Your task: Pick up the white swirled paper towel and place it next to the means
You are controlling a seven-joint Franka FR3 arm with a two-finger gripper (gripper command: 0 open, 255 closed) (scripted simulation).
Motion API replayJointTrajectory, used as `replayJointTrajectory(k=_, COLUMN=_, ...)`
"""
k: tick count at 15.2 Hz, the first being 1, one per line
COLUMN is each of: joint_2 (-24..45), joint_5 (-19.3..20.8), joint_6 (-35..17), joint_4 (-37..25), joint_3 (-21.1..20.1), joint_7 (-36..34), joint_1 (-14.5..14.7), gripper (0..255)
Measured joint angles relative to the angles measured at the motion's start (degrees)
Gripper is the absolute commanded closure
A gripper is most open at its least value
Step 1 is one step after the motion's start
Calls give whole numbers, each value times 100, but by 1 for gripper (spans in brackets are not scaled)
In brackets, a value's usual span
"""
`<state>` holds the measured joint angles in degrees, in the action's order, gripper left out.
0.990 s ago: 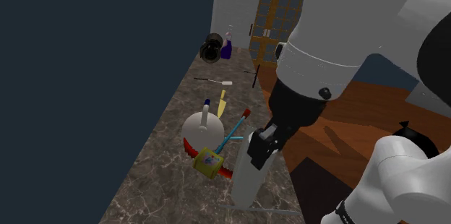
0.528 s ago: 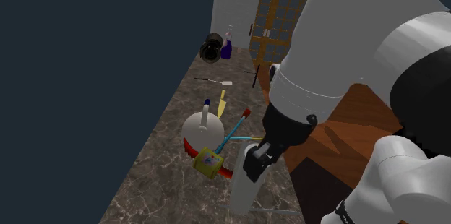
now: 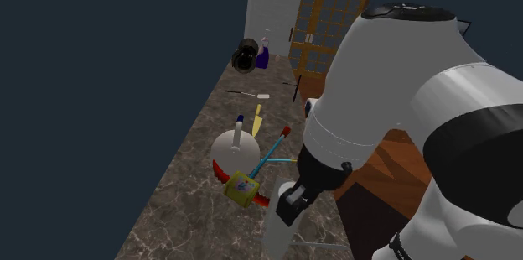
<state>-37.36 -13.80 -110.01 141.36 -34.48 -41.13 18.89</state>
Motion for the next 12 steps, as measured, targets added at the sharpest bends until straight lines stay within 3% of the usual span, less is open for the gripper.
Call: replayJointTrajectory(k=12, joint_2=229, joint_5=-119, joint_6=-816, joint_4=586, joint_3=-284, joint_7=-89, joint_1=8, gripper=255)
